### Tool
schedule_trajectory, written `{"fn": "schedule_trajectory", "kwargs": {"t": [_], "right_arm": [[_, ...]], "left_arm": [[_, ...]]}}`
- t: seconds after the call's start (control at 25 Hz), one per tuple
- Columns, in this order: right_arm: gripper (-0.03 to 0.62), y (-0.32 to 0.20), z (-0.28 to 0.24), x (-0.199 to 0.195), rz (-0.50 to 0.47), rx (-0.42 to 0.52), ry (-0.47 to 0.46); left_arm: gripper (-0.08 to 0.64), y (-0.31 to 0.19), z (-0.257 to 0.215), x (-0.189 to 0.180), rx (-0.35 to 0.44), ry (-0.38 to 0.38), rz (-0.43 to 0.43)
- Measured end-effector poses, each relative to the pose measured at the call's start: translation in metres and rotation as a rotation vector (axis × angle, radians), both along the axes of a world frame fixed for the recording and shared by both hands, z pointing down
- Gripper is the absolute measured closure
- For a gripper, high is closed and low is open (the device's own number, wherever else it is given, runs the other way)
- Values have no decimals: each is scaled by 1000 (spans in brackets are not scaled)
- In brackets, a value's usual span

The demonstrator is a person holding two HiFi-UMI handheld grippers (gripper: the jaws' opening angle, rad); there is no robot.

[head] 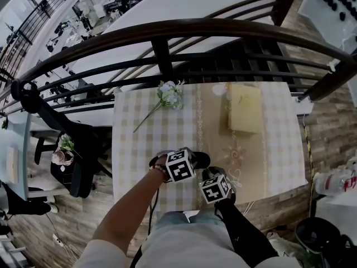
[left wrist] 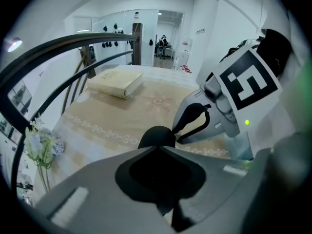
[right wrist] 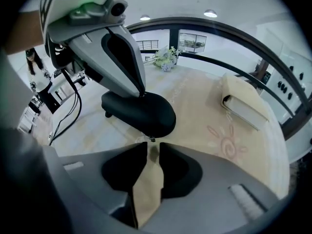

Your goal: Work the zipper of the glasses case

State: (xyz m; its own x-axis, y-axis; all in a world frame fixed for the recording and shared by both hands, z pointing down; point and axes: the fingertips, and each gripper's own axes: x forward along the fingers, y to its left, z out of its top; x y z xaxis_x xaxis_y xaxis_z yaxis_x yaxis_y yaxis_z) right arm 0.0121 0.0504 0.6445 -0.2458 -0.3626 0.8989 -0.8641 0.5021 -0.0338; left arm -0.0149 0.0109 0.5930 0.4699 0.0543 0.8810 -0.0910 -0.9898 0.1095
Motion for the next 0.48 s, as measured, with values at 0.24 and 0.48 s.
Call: {"fn": "schedule_trajectory", "kwargs": {"t": [0.24, 0.48], "right_arm": [[439, -13, -32, 4, 26, 99, -101], [428, -55, -91, 3, 17, 306, -169]], "left_arm": [[552, -4, -23, -3, 44, 90, -64], [554, -46, -87, -8, 168, 327, -336]]}}
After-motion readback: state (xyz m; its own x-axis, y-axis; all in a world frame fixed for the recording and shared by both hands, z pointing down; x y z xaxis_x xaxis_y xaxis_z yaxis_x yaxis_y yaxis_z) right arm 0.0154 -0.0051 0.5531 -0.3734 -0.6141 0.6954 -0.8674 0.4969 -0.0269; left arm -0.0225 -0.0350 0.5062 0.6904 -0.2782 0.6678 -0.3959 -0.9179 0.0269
